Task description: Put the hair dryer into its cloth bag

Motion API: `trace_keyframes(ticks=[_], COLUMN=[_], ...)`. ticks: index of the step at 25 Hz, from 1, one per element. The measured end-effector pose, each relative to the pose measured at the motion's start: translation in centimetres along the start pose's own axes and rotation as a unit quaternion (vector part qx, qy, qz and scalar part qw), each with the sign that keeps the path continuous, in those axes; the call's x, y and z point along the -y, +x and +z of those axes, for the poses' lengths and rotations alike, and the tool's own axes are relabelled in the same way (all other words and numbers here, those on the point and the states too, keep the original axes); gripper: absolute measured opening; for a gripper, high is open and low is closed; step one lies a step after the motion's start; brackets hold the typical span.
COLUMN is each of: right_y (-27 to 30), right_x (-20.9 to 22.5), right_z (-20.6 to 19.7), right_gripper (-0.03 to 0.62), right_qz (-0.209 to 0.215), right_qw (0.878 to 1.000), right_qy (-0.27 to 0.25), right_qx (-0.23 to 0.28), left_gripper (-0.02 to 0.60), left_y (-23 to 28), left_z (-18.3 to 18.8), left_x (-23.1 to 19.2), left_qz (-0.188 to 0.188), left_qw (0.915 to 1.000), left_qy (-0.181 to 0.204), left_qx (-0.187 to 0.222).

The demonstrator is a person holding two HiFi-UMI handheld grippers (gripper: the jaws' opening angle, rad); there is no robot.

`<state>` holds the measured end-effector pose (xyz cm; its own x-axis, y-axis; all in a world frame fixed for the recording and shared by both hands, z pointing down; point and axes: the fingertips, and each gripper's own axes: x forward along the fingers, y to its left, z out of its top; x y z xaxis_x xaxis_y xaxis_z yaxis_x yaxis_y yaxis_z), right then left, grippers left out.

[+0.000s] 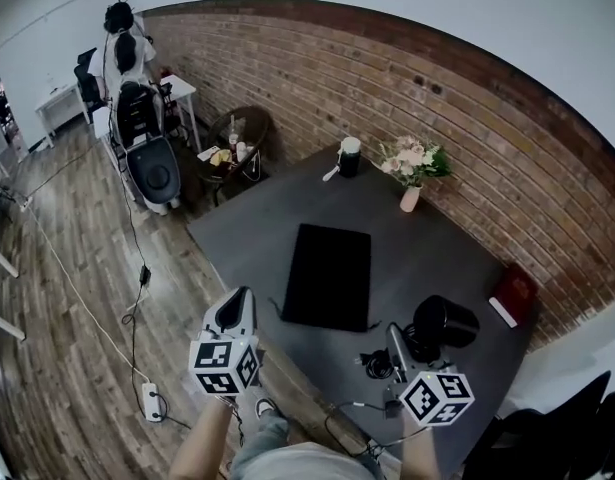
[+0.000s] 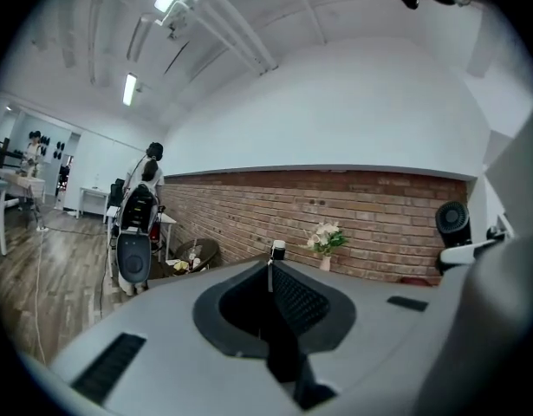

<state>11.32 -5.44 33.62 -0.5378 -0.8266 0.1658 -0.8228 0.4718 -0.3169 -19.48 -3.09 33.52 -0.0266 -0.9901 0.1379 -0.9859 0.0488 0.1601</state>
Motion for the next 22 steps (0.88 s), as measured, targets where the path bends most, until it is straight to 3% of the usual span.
trace_keyframes(ticks=[12,22], right_y=[7.6,7.9], right_x=[-0.9,2.8], right_z=[1.3,2.4], right_gripper=[0.275,0.274], right_qz=[-0.092,-0.128], right_qw=[0.995,0.992], right_qy=[0.013,0.011], right_qx=[0.029,0.014], left_gripper=[0.016,0.016], left_y=[11.6,16.1], left_z=[0.6,-0.1], left_x=[-4.6,-1.4], left_qz=[-0.099,-0.125], left_qw=[0.9945,0.9912], left_qy=[0.019,0.000], left_qx=[-0.030,-0.045])
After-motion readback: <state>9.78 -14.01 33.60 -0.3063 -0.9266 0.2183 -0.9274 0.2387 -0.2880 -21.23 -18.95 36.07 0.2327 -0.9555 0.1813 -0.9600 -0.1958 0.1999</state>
